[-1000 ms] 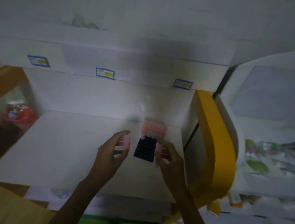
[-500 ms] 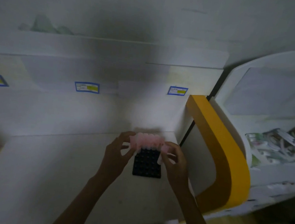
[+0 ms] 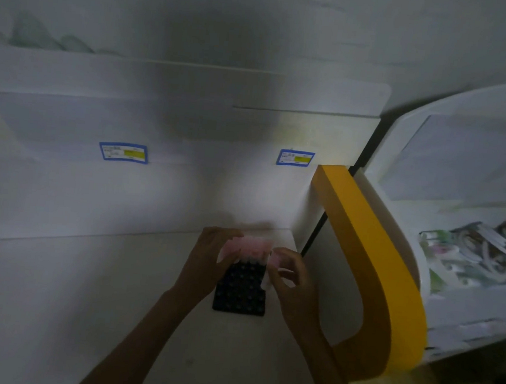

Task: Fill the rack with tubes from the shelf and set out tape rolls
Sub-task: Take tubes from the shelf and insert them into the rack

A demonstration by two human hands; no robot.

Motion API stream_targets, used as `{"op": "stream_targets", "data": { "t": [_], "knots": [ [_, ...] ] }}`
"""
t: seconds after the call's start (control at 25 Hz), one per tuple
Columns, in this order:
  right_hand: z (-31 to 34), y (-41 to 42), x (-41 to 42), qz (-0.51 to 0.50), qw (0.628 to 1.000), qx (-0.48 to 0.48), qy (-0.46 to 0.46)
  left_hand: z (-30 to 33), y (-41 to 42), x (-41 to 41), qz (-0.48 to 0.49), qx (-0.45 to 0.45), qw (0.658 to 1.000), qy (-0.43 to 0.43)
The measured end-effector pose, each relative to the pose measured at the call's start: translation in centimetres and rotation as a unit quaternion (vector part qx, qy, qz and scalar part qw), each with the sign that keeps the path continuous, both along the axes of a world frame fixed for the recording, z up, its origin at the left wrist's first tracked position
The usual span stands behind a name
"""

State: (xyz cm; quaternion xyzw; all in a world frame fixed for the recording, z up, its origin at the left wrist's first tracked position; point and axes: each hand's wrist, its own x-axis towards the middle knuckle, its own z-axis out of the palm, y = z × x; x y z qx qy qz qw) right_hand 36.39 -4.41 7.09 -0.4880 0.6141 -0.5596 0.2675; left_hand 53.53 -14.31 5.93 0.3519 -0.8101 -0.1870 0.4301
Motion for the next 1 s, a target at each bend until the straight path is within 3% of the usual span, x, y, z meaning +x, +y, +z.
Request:
{"op": "stream_targets", "data": {
  "t": [0.48,0.76,1.0],
  "knots": [
    [-0.5,-1.4,-0.6,0.027,0.999,-0.024,0.023,-1.7,-1.1,0.8,0.001,-0.07,0.994,-0.082],
    [-0.5,-1.8,-0.6,0.021,1.0,-0.009,0.009,-1.8,0.0,0.1,0.028,-0.086,0.994,-0.059],
    [-0.3,-2.1,-0.5,0.018,1.0,-0.005,0.0,-1.8,1.1,-0.2,0.062,-0.046,0.995,-0.061]
  ]
}}
